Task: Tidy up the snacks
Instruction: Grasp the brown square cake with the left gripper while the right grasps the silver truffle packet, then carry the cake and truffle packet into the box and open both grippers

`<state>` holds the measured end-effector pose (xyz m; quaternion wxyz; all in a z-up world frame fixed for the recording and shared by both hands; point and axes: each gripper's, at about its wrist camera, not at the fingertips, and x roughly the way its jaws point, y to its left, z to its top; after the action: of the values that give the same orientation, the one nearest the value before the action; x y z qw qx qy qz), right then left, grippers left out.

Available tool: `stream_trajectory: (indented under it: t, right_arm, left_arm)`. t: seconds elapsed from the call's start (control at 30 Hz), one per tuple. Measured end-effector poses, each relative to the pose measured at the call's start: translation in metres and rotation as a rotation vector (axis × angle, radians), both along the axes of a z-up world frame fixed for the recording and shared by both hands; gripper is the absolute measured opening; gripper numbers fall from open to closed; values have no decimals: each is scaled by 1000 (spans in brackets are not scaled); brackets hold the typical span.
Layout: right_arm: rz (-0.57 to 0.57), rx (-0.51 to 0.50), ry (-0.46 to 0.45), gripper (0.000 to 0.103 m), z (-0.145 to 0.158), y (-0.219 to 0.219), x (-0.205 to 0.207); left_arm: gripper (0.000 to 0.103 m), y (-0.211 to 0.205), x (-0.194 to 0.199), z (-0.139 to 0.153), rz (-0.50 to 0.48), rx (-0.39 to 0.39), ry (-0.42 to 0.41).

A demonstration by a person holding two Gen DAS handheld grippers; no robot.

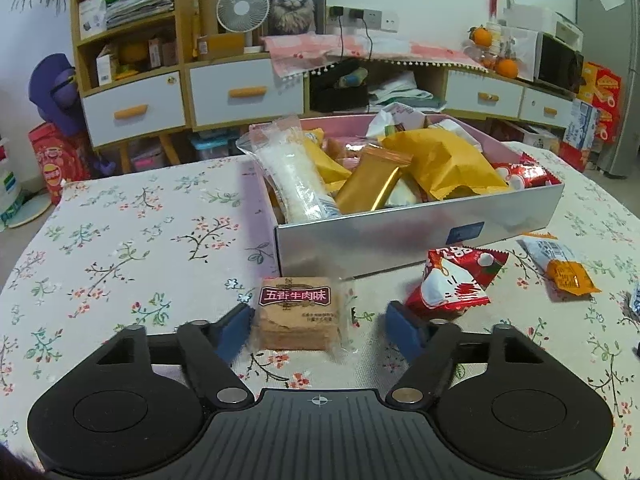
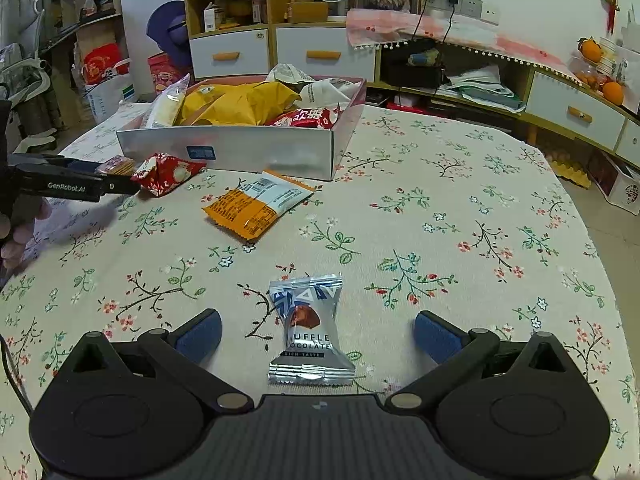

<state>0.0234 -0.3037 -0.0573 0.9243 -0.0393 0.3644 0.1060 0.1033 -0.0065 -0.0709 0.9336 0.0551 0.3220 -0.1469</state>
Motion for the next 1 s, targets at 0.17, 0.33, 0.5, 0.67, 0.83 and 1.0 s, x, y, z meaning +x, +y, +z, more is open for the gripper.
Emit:
stream_trajectory:
  t: [0.17,0.33,0.5,0.67,0.83,1.0]
  right_arm:
    - [7,-10,1,73,1,0,-1]
    - [14,-13,5,64,3,-1,-3]
    - [20,-9,2,49,7,-1,-5]
    - [19,-7,-2,19,10,-2,-6]
    - [49,-18,5,0,14,1,-9]
    - [37,-24,10,0,15,2,-9]
  left_arm:
    - [55,0,0,2,9,5,4]
    - [47,-4,1,5,20,22,13]
    - [40,-8,-2,7,22,37,16]
    - [39,-8,-4,10,11,33,34]
    - [37,-9,-11,12,-16,43,39]
    - [37,-11,-19,16,-41,48,46]
